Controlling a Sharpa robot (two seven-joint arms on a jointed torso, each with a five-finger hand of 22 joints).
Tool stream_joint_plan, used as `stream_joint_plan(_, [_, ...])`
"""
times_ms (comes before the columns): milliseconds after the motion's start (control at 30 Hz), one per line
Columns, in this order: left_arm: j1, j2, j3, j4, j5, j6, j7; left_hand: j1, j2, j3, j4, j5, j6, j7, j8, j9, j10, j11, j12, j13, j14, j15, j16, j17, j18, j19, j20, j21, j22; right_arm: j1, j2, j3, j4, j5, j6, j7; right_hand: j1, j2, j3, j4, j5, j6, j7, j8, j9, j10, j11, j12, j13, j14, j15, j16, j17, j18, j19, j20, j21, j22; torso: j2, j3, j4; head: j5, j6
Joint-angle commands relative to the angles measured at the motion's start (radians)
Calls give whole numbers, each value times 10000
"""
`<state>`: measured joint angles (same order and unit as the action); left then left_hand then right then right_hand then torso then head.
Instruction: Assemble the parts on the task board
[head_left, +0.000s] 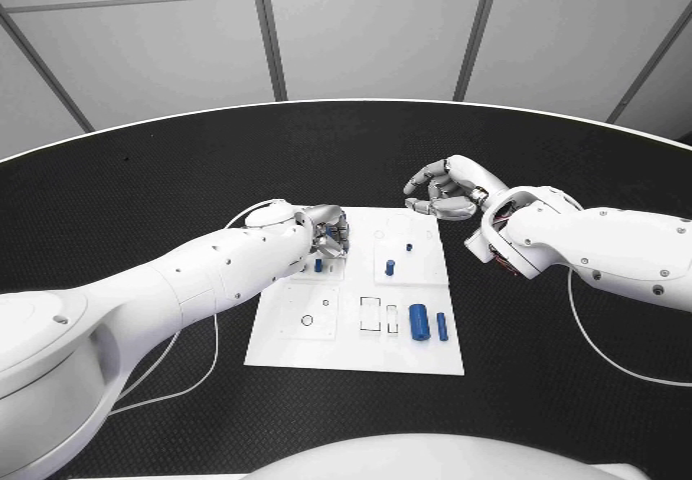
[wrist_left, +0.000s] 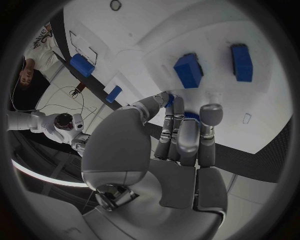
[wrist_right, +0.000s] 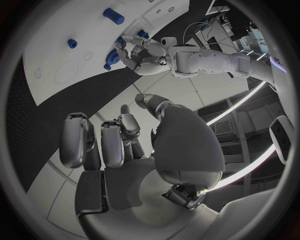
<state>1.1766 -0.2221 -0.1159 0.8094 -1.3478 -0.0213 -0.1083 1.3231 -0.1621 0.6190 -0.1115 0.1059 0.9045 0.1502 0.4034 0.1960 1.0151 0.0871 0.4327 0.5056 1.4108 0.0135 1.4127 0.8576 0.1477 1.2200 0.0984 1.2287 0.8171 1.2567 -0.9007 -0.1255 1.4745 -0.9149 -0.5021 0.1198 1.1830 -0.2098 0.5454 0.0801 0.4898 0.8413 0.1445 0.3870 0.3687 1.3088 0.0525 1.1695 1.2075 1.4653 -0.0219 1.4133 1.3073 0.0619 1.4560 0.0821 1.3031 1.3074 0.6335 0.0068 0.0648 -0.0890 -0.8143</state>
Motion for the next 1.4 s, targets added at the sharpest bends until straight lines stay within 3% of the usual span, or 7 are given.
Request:
stream_joint_plan(33, [0,-11,0,3,0,-15,17,-49,153,222,12,-6,153,7,-12,32,99,-14,-12,-3877,-1,-57,1,-97,-72,90,1,76,67,0,-3,0,2,0,1,0,-32,24,45,-13,64,49,-38,52,3,58,-21,14,-9,473,-39,-59,371,55,-20,-52,-26,310,-6,-2,5,-10,-4])
stream_joint_plan(233, [0,-39,0,14,0,-27,25,133,329,647,-180,18,227,11,-43,62,185,-21,-8,-3847,6,-76,4,-128,-82,104,-24,161,145,1,-7,0,4,0,5,-2,-34,29,47,-13,65,55,-40,59,3,78,-23,35,6,475,-41,-58,375,52,-13,-55,-17,319,-8,1,5,-8,-4])
stream_joint_plan(567, [0,-65,-1,41,0,19,50,260,337,1067,-455,56,274,26,-108,78,251,-6,-17,-3818,26,-74,30,-72,-92,108,-32,277,247,1,7,0,-7,0,21,-1,-34,29,47,-13,65,55,-40,59,3,78,-23,35,6,475,-41,-58,375,52,-13,-55,-17,319,-12,-1,6,3,3])
stream_joint_plan(967, [1,-89,-1,60,3,22,80,-245,61,844,-375,-17,359,27,-137,140,303,-11,-57,-3787,-10,-55,3,-260,-87,36,6,306,238,1,8,0,-11,0,24,-3,-34,29,47,-13,65,55,-40,59,3,78,-23,35,6,475,-41,-58,375,52,-13,-55,-17,319,-7,1,6,18,14])
stream_joint_plan(1400, [1,-99,-1,51,4,-59,2,-392,-70,632,-340,-34,314,24,-175,164,278,-8,-117,-3793,-7,-55,11,-233,-78,-1,5,267,175,0,2,0,-8,0,17,-2,-34,29,47,-13,65,55,-40,59,3,78,-23,35,6,475,-41,-58,375,52,-13,-55,-17,319,-7,6,9,19,20])
